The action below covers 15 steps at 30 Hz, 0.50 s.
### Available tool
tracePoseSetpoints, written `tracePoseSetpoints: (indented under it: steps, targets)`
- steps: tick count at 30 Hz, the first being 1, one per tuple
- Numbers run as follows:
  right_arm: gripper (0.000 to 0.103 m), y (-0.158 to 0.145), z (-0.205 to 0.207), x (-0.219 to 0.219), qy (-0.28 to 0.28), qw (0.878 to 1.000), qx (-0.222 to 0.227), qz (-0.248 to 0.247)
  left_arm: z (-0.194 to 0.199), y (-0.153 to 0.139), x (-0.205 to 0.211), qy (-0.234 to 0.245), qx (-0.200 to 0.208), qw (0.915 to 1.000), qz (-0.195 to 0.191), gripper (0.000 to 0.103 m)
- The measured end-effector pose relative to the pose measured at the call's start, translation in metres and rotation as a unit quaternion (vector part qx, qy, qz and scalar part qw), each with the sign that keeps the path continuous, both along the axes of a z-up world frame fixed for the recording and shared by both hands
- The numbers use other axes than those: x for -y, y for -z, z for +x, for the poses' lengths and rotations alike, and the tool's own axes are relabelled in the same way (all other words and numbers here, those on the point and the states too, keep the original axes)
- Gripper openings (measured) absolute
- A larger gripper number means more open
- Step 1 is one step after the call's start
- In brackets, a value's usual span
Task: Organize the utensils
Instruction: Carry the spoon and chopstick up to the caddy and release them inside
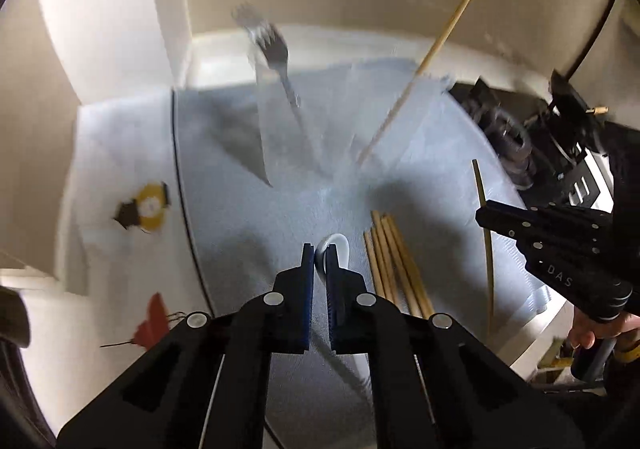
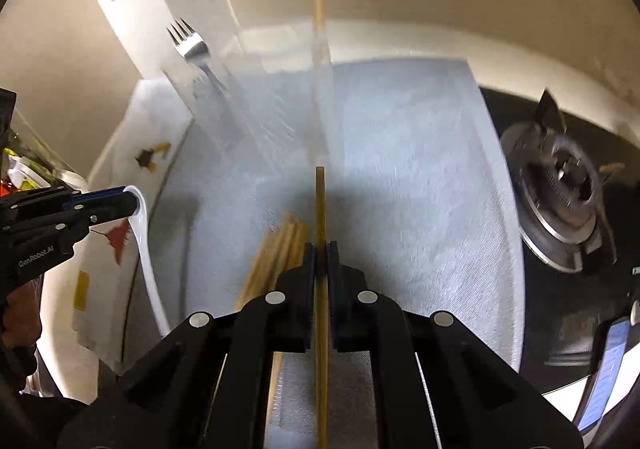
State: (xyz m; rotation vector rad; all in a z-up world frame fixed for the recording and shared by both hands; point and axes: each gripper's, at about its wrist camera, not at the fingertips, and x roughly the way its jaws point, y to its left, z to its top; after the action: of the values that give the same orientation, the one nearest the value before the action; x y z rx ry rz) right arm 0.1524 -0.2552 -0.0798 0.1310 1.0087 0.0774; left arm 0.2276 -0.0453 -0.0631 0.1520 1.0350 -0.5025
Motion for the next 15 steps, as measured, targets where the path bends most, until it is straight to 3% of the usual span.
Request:
tracePoseSetpoints:
  steps: [5,15]
  targets:
    - [0.006,-0.025,-0.007,-0.003,-0.009,0.999,0.033,-0.004,-0.015,-0.03,-0.01,-0.007,0.05,0.9987,-0.003,0.006]
    - [0.006,-0.063,-0.012,-0.013,-0.018,0.996,0.087,-0.002,-0.023,-0.074,-0.005,-0.026,0.107,0.9939,-0.012,0.006]
